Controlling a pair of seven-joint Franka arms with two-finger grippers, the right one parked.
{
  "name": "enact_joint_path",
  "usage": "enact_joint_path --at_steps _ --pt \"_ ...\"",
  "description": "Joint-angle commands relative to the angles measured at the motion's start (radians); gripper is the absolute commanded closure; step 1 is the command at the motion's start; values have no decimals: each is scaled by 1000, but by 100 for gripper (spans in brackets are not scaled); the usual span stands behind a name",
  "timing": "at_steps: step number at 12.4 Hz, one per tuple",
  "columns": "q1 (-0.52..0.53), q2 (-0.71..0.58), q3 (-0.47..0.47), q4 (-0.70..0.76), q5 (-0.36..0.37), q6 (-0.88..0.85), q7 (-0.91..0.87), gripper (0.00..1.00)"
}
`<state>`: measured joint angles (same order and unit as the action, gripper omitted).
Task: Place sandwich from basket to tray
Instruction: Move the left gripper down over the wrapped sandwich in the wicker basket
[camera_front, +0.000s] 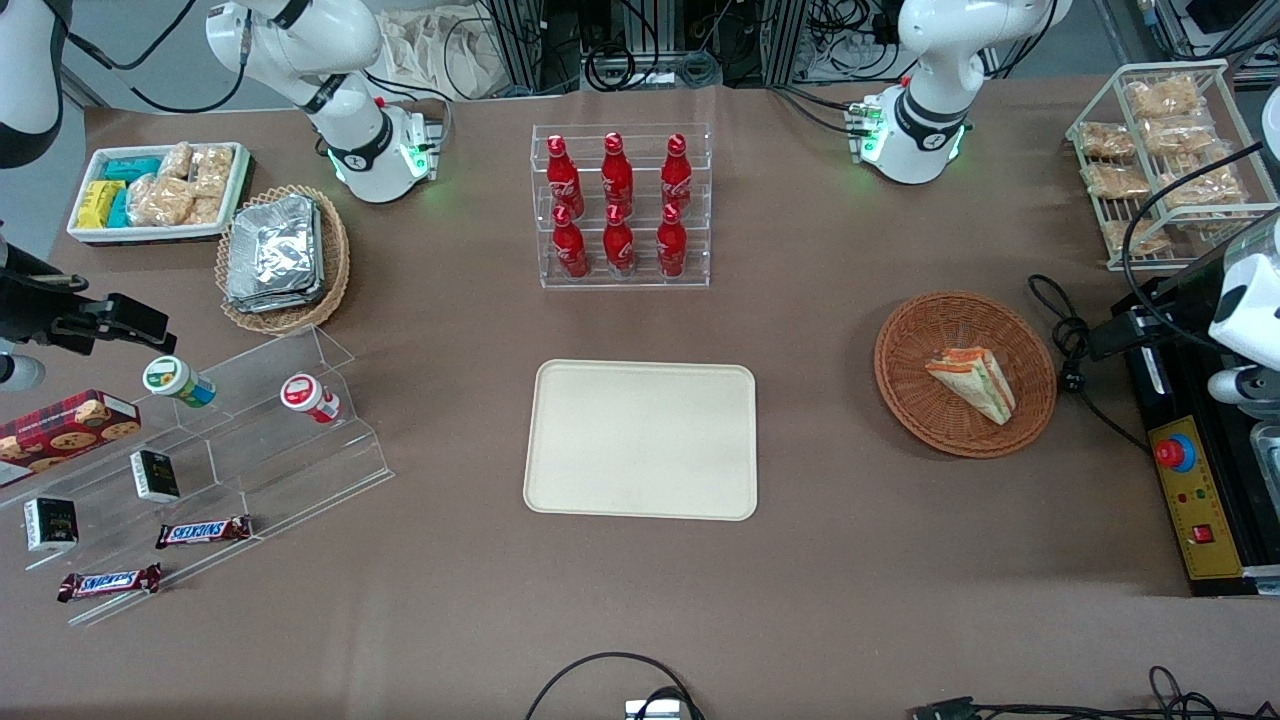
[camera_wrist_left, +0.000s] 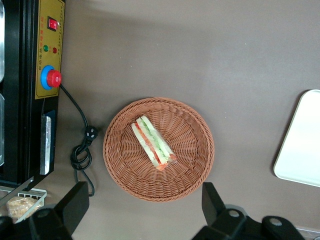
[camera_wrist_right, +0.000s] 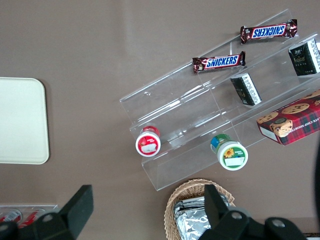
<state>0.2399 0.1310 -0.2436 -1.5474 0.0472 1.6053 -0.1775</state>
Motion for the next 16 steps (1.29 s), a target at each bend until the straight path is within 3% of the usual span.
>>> enact_joint_path --at_steps 1,7,16 --pt "2 24 -2 36 14 -31 12 0" --pt "4 58 10 -23 19 -27 -61 0" --pt "4 101 10 -342 -21 329 -768 0"
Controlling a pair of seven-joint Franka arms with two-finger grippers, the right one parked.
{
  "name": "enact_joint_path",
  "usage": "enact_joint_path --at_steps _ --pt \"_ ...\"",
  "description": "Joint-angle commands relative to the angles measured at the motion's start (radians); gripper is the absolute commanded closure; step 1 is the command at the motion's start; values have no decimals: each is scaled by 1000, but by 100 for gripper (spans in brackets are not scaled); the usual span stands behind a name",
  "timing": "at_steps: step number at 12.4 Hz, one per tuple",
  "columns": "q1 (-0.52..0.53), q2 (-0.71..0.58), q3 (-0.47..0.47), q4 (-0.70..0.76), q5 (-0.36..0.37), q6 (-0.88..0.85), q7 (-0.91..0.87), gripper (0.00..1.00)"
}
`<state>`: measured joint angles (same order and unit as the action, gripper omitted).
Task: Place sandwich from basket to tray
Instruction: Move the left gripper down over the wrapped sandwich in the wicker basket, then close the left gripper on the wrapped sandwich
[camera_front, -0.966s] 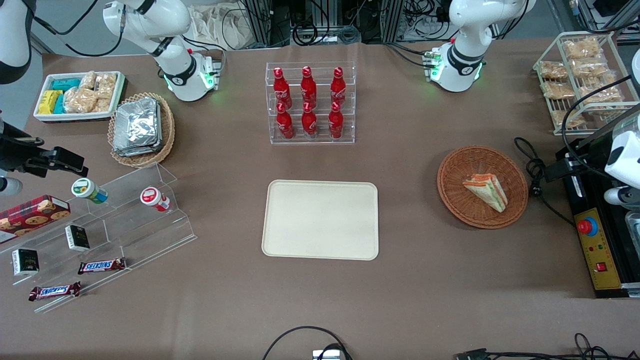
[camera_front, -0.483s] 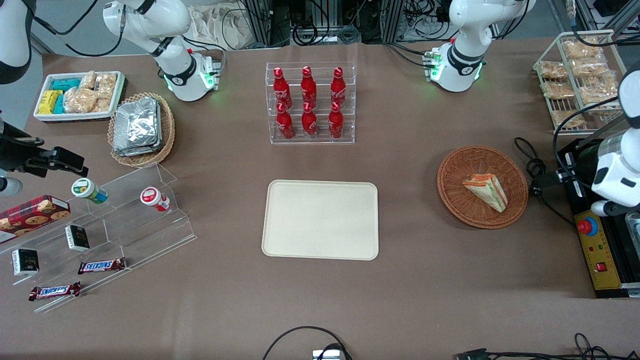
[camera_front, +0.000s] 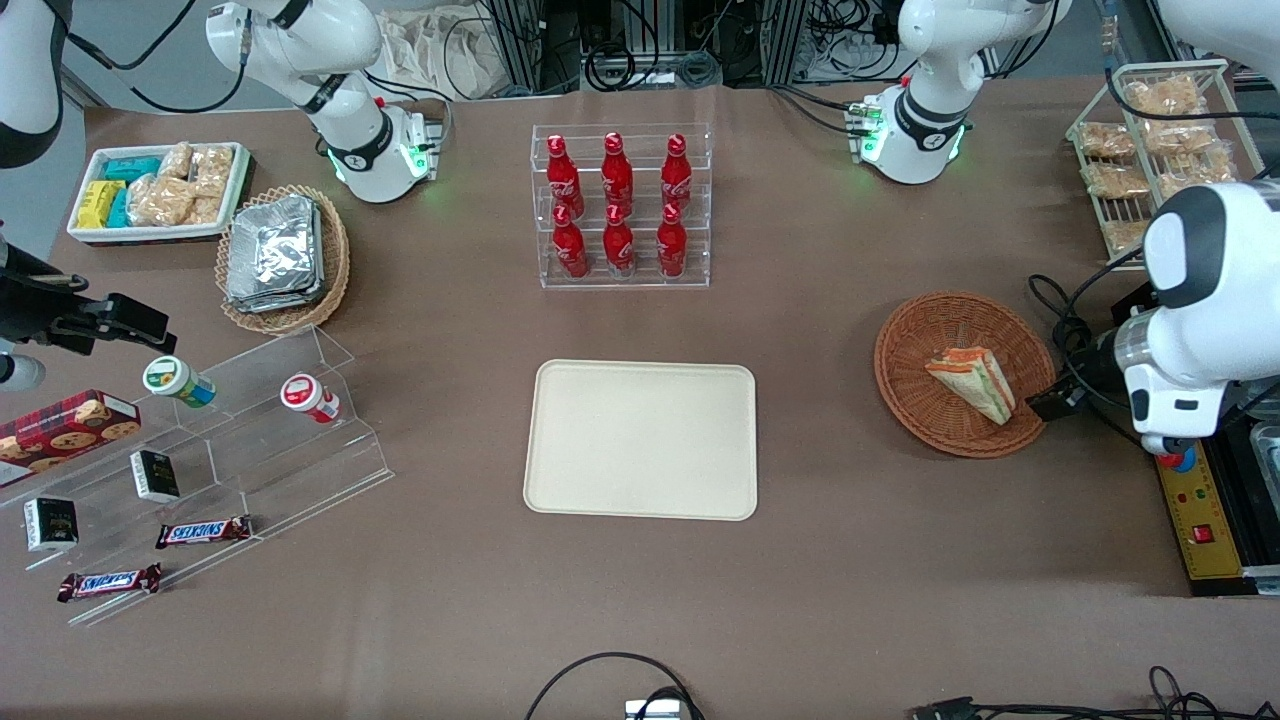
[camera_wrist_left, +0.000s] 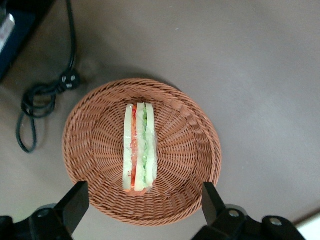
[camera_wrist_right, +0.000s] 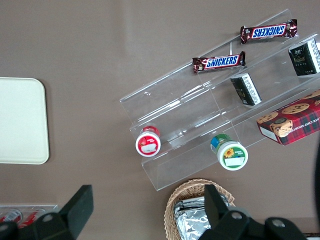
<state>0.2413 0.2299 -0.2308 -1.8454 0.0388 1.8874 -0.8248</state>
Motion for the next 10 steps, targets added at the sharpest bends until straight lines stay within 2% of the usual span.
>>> enact_joint_path --at_steps 1,3,5,8,10 --pt "4 0 -1 -75 -40 71 -166 0" --pt "33 -4 -1 -115 -106 96 -186 0" --pt "36 -24 -1 -196 -109 155 -186 0" --pt "36 -37 -1 -342 -105 358 -181 0" --pt "35 -27 -1 -360 -103 401 -180 0"
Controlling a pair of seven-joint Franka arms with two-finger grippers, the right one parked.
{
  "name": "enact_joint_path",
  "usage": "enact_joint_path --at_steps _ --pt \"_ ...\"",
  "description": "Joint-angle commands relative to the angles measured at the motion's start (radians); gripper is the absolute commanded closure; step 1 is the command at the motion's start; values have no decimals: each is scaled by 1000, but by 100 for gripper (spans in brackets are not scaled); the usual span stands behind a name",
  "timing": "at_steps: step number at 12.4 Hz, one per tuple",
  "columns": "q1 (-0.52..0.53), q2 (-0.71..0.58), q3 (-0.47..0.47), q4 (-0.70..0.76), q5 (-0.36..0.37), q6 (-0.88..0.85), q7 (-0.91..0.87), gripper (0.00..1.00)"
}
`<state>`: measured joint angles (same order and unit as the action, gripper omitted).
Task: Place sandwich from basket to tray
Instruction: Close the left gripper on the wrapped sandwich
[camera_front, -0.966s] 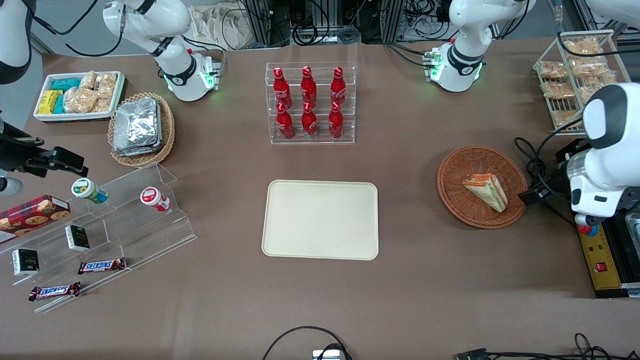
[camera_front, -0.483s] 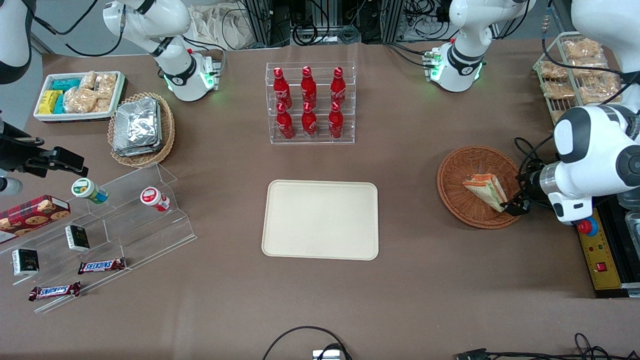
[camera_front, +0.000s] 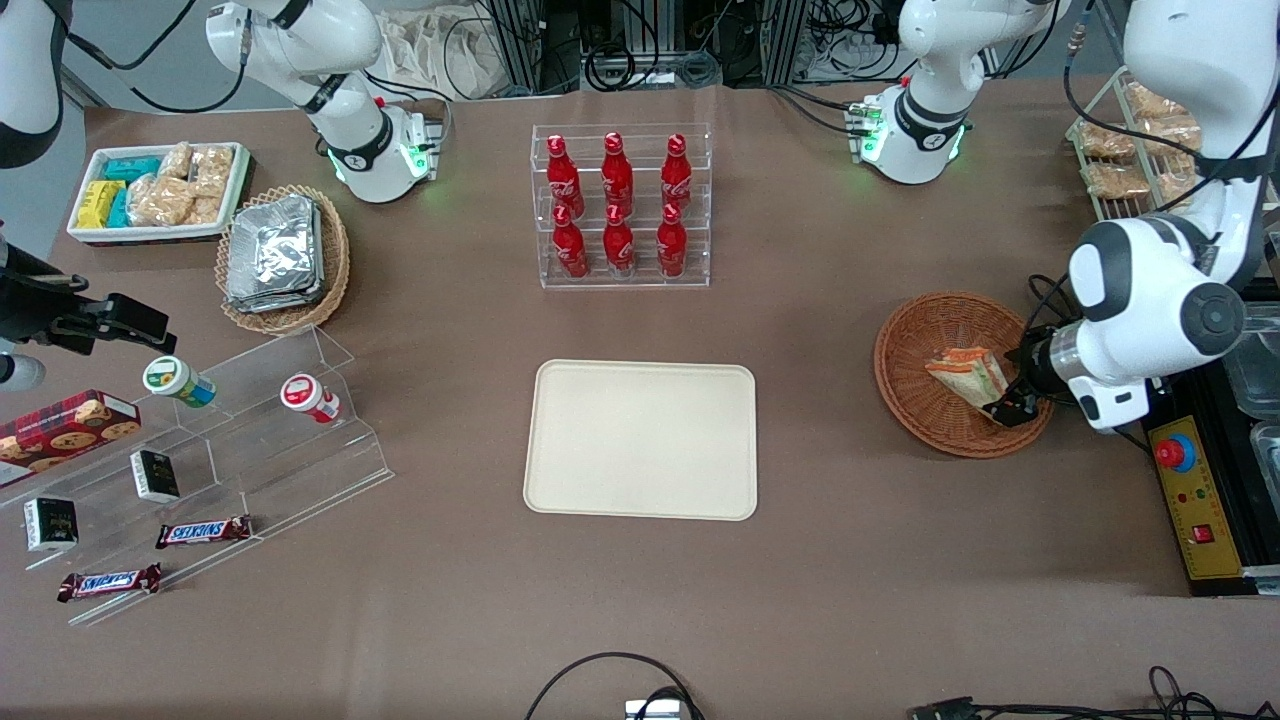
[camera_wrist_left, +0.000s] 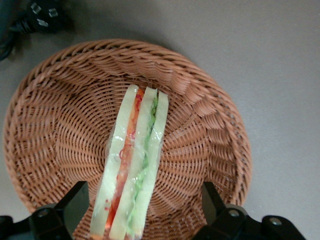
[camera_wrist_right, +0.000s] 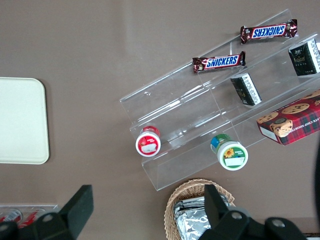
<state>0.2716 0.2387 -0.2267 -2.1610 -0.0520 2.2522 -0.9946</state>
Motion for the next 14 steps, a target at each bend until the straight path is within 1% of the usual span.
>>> enact_joint_path --at_steps 1,6,10,11,12,13,14 --pt "1 -36 -6 -45 -12 38 -12 0" --pt "-8 -7 -14 -46 -14 41 -13 0" --pt "-11 48 -14 -43 -3 64 1 1" --pt "-12 48 -14 -42 -3 63 1 16" --pt "-12 45 -14 -40 -3 58 -1 48" --pt "-14 37 -14 -39 -3 49 5 91" --pt "-14 36 -16 -31 -3 31 5 100"
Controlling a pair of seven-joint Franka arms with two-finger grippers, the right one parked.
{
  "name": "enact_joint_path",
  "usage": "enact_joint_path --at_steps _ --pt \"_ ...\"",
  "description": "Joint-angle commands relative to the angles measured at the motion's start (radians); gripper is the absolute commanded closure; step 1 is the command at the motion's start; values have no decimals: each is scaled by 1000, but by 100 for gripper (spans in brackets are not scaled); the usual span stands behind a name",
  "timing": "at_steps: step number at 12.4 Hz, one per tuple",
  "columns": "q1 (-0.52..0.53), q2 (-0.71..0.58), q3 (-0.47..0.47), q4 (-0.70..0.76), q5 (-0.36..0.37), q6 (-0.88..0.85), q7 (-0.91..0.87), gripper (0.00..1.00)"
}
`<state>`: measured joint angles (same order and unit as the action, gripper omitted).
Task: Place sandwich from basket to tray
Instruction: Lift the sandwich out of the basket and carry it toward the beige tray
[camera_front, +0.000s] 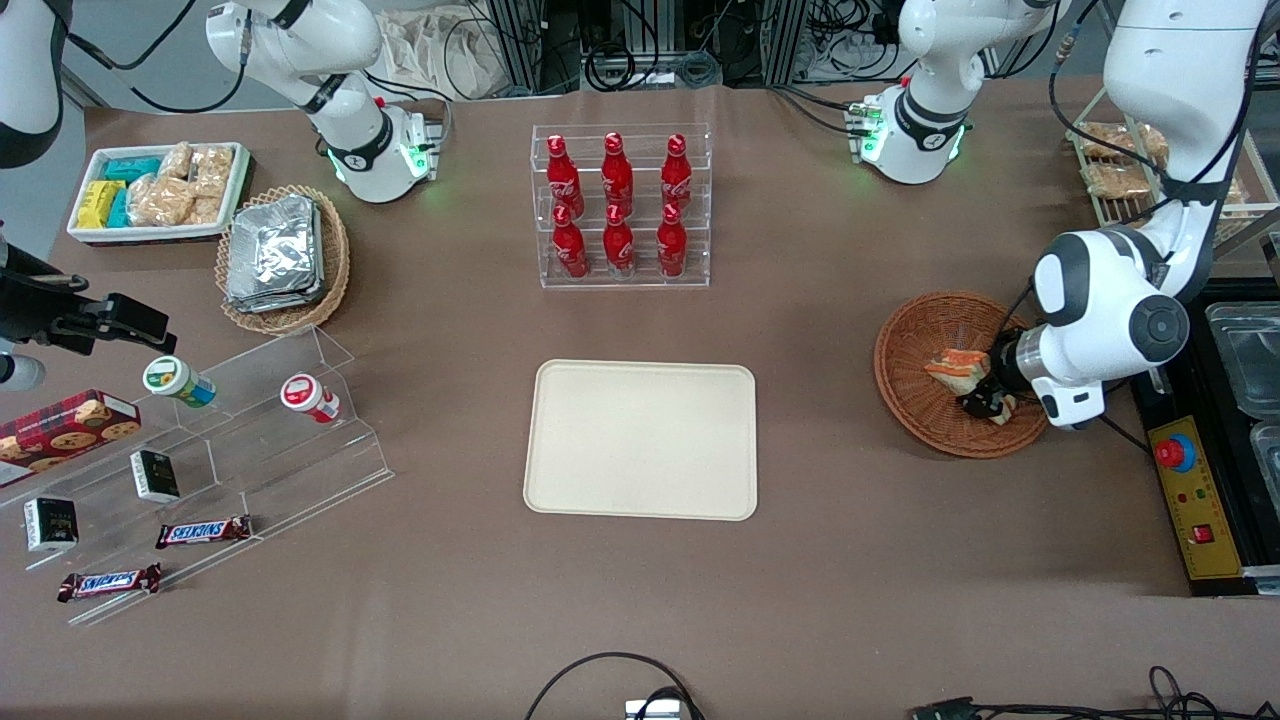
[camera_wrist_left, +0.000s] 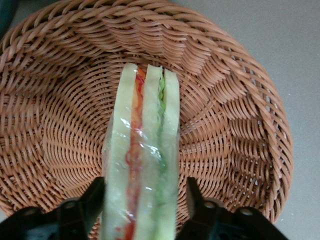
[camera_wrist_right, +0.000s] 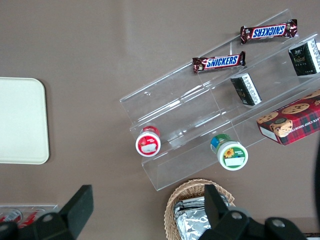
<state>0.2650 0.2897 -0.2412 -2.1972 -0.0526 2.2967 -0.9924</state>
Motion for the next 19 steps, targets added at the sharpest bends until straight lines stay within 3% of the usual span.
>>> enact_joint_path --at_steps 1,4,9,15,19 --pt "-7 -21 -1 23 -3 -45 3 100" --pt "-7 -33 0 152 0 -254 40 100" --pt "-30 -9 -29 549 -3 -644 107 100" --pt "-243 118 -29 795 10 -675 404 100" --pt "-424 339 -29 991 8 -656 429 100"
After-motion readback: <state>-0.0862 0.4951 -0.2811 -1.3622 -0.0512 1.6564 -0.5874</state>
